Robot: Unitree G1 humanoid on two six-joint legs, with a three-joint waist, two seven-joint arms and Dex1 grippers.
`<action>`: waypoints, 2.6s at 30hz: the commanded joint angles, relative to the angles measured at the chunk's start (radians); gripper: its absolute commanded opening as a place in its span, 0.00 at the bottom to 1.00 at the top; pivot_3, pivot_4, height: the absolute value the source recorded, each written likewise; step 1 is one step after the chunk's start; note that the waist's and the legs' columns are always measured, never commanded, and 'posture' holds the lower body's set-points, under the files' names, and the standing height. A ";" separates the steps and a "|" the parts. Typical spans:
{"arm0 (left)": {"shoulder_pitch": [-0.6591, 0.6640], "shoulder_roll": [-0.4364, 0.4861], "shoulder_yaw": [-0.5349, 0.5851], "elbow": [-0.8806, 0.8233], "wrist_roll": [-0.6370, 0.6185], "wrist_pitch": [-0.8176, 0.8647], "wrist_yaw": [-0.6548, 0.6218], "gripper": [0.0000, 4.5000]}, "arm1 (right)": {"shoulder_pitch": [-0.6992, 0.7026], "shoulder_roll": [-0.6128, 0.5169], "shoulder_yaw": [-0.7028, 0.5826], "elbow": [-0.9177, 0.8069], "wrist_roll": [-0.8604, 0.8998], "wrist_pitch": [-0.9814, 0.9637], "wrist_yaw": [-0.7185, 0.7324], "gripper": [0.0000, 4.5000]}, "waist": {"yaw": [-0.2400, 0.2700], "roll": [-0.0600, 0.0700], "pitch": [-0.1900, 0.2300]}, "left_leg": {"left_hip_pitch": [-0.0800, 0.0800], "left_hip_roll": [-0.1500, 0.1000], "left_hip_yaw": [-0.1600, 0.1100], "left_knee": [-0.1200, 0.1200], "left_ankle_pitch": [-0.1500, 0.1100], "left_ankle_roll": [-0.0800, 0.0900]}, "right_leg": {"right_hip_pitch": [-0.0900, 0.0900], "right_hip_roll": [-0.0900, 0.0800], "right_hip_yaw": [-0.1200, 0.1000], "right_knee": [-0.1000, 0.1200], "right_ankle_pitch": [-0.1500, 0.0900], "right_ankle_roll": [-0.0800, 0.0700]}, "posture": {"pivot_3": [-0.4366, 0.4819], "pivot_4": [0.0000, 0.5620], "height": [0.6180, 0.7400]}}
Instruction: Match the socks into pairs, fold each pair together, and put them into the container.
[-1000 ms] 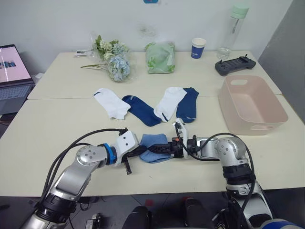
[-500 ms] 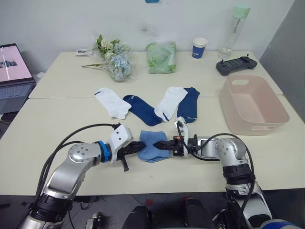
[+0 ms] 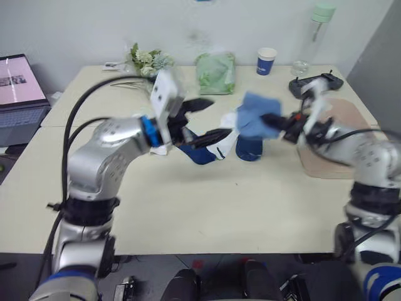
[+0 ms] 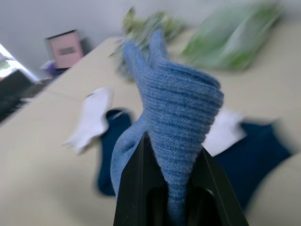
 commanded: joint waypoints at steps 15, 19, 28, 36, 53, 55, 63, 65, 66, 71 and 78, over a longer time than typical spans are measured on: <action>-0.127 -0.186 -0.060 0.136 0.030 -0.102 -0.018 0.99 | -0.252 -0.397 0.565 0.919 -0.952 -1.381 0.157 0.00 | -0.024 -0.001 0.000 | -0.005 0.003 0.020 -0.003 0.000 0.000 | -0.015 0.001 0.011 0.003 0.001 -0.001 | 0.48 0.27 1.00; -0.111 -0.193 -0.073 0.130 0.042 -0.114 -0.014 0.99 | -0.297 -0.342 0.604 1.056 -1.026 -1.460 0.118 0.00 | -0.027 -0.001 0.001 | -0.003 0.003 0.025 -0.003 0.000 0.000 | -0.015 0.004 0.020 0.003 0.003 0.001 | 0.48 0.27 1.00; -0.037 -0.195 -0.078 0.032 0.018 -0.069 0.013 0.99 | -0.336 -0.297 0.665 1.186 -1.101 -1.560 0.273 0.00 | -0.027 -0.001 0.000 | -0.003 0.004 0.026 -0.003 0.000 0.000 | -0.017 0.004 0.023 0.002 0.004 0.002 | 0.48 0.27 1.00; -0.027 -0.176 -0.074 0.020 0.027 -0.062 0.006 1.00 | -0.352 -0.298 0.611 1.195 -1.026 -1.560 0.451 0.50 | -0.026 -0.001 0.000 | -0.003 0.004 0.026 -0.002 0.000 0.000 | -0.017 0.004 0.024 0.003 0.004 0.002 | 0.48 0.27 1.00; -0.007 -0.195 -0.104 0.024 0.046 -0.107 -0.001 1.00 | -0.522 -0.366 0.496 1.098 -0.907 -1.390 0.754 1.00 | -0.017 -0.001 0.001 | -0.003 0.004 0.026 -0.002 0.000 0.000 | -0.017 0.004 0.024 0.003 0.005 0.002 | 0.48 0.27 1.00; -0.007 -0.192 -0.100 0.020 0.044 -0.104 -0.002 1.00 | -0.521 -0.346 0.479 1.115 -0.902 -1.412 0.683 0.91 | -0.015 -0.001 0.001 | -0.004 0.004 0.026 -0.001 0.000 0.000 | -0.017 0.004 0.024 0.004 0.005 0.002 | 0.48 0.27 1.00; 0.097 -0.086 -0.028 -0.016 0.101 -0.105 0.073 1.00 | -0.405 -0.099 0.227 0.910 -0.582 -1.202 0.539 0.31 | -0.032 -0.001 0.000 | -0.003 0.006 0.028 -0.002 0.000 0.000 | -0.019 0.005 0.026 0.006 0.005 0.001 | 0.48 0.27 1.00; 0.206 -0.019 0.012 -0.060 0.142 -0.113 0.107 1.00 | -0.223 0.023 0.172 0.616 -0.468 -1.008 0.444 0.17 | -0.034 -0.003 -0.003 | -0.003 0.007 0.024 0.000 0.000 0.000 | -0.019 0.005 0.025 0.006 0.005 0.001 | 0.48 0.27 1.00; 0.246 0.004 0.027 -0.078 0.152 -0.114 0.120 1.00 | -0.151 0.062 0.157 0.488 -0.436 -0.923 0.407 0.07 | -0.037 -0.003 -0.004 | -0.003 0.008 0.023 -0.002 0.000 0.000 | -0.019 0.005 0.025 0.005 0.005 0.001 | 0.48 0.27 1.00; 0.483 0.048 0.142 -0.145 0.183 -0.143 0.214 1.00 | 0.218 0.208 0.193 0.031 -0.420 -0.730 0.236 0.18 | -0.014 -0.002 -0.003 | -0.013 0.005 0.018 0.010 0.000 0.000 | -0.026 0.003 0.025 0.008 0.005 0.001 | 0.48 0.27 1.00; 0.764 0.025 0.205 -0.173 0.233 -0.247 0.283 1.00 | 0.530 0.267 0.198 -0.173 -0.445 -0.682 0.080 0.71 | -0.001 -0.002 -0.004 | -0.009 0.005 0.020 0.009 -0.001 0.002 | -0.020 0.004 0.026 0.006 0.009 0.003 | 0.48 0.27 1.00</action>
